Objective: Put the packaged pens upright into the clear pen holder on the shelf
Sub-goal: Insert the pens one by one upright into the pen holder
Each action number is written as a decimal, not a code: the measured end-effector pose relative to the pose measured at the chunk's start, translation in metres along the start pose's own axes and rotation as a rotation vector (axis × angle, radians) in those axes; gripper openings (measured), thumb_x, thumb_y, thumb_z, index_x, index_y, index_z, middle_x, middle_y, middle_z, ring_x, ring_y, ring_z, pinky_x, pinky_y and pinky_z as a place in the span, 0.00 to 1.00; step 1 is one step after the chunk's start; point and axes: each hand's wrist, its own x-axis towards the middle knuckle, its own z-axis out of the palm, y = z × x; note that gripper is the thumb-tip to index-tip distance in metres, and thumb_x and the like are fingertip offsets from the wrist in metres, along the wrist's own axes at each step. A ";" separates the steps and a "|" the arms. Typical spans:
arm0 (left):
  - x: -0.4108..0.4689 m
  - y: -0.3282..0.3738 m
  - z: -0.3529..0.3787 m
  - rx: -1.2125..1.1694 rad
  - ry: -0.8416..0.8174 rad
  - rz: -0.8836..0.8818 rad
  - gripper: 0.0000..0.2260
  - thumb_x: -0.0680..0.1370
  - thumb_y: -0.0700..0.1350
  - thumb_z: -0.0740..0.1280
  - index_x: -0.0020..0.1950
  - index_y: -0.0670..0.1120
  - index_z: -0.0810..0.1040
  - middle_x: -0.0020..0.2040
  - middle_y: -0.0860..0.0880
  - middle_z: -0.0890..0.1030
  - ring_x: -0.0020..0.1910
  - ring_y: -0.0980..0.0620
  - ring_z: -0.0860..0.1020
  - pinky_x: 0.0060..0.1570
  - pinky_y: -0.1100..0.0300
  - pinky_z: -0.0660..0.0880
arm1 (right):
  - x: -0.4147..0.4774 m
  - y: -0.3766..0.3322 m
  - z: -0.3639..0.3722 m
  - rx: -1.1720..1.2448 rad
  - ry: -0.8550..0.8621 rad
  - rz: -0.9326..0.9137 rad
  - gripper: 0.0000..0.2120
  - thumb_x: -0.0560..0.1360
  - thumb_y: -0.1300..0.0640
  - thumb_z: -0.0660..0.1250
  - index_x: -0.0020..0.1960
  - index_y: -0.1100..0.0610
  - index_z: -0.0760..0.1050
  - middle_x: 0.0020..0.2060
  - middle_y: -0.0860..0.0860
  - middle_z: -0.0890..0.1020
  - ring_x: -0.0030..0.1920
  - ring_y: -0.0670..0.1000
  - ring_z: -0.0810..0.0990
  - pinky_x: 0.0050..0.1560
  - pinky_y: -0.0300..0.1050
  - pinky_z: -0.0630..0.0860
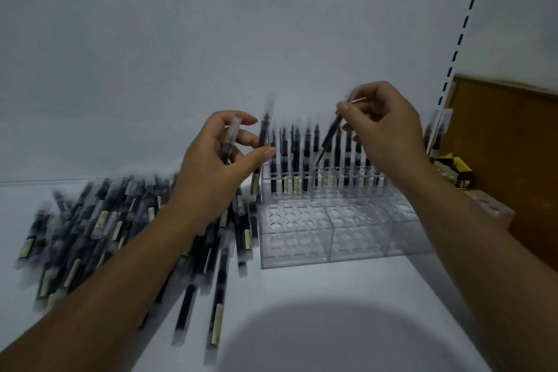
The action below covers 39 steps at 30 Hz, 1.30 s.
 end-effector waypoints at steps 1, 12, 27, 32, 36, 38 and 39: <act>-0.001 0.000 0.000 0.015 -0.010 0.003 0.15 0.73 0.45 0.73 0.57 0.51 0.74 0.40 0.58 0.79 0.31 0.53 0.71 0.33 0.65 0.74 | 0.000 0.000 0.001 -0.025 0.002 -0.010 0.05 0.77 0.54 0.69 0.49 0.49 0.73 0.41 0.49 0.82 0.44 0.53 0.83 0.46 0.54 0.81; -0.004 -0.004 0.004 0.183 -0.076 0.049 0.16 0.72 0.47 0.74 0.57 0.53 0.74 0.43 0.58 0.81 0.29 0.55 0.75 0.33 0.67 0.74 | -0.003 0.005 0.013 -0.373 -0.311 0.100 0.09 0.75 0.48 0.70 0.52 0.51 0.77 0.45 0.49 0.83 0.45 0.51 0.83 0.51 0.52 0.80; -0.005 0.000 0.010 0.291 -0.136 0.119 0.16 0.73 0.48 0.74 0.56 0.56 0.72 0.43 0.57 0.80 0.30 0.54 0.76 0.30 0.70 0.71 | -0.036 -0.032 0.017 0.087 -0.446 0.030 0.03 0.74 0.51 0.72 0.46 0.50 0.81 0.36 0.43 0.80 0.36 0.46 0.76 0.37 0.37 0.74; -0.007 0.000 0.013 0.261 -0.129 0.180 0.12 0.76 0.50 0.70 0.58 0.52 0.75 0.43 0.54 0.81 0.27 0.58 0.73 0.30 0.72 0.67 | -0.028 -0.034 0.004 0.283 -0.232 0.099 0.03 0.78 0.56 0.67 0.49 0.56 0.76 0.41 0.47 0.84 0.36 0.44 0.82 0.35 0.36 0.77; -0.008 -0.001 0.010 0.186 -0.057 0.193 0.08 0.80 0.50 0.62 0.56 0.50 0.77 0.40 0.52 0.81 0.26 0.61 0.71 0.29 0.72 0.65 | -0.013 -0.023 -0.013 0.219 0.106 0.032 0.05 0.78 0.56 0.67 0.45 0.53 0.73 0.43 0.56 0.83 0.36 0.48 0.82 0.32 0.34 0.75; -0.007 0.001 0.010 0.182 0.001 0.235 0.08 0.81 0.49 0.61 0.56 0.51 0.78 0.42 0.55 0.80 0.32 0.61 0.74 0.33 0.72 0.67 | -0.009 -0.012 -0.016 0.099 0.149 -0.016 0.06 0.78 0.55 0.68 0.44 0.50 0.72 0.44 0.56 0.83 0.37 0.48 0.82 0.32 0.32 0.75; -0.006 0.002 0.009 0.177 0.037 0.259 0.09 0.81 0.48 0.61 0.57 0.50 0.79 0.43 0.56 0.79 0.36 0.61 0.75 0.36 0.72 0.68 | -0.008 -0.008 -0.015 0.058 0.147 -0.020 0.06 0.78 0.54 0.68 0.45 0.50 0.72 0.44 0.55 0.83 0.36 0.47 0.82 0.33 0.34 0.76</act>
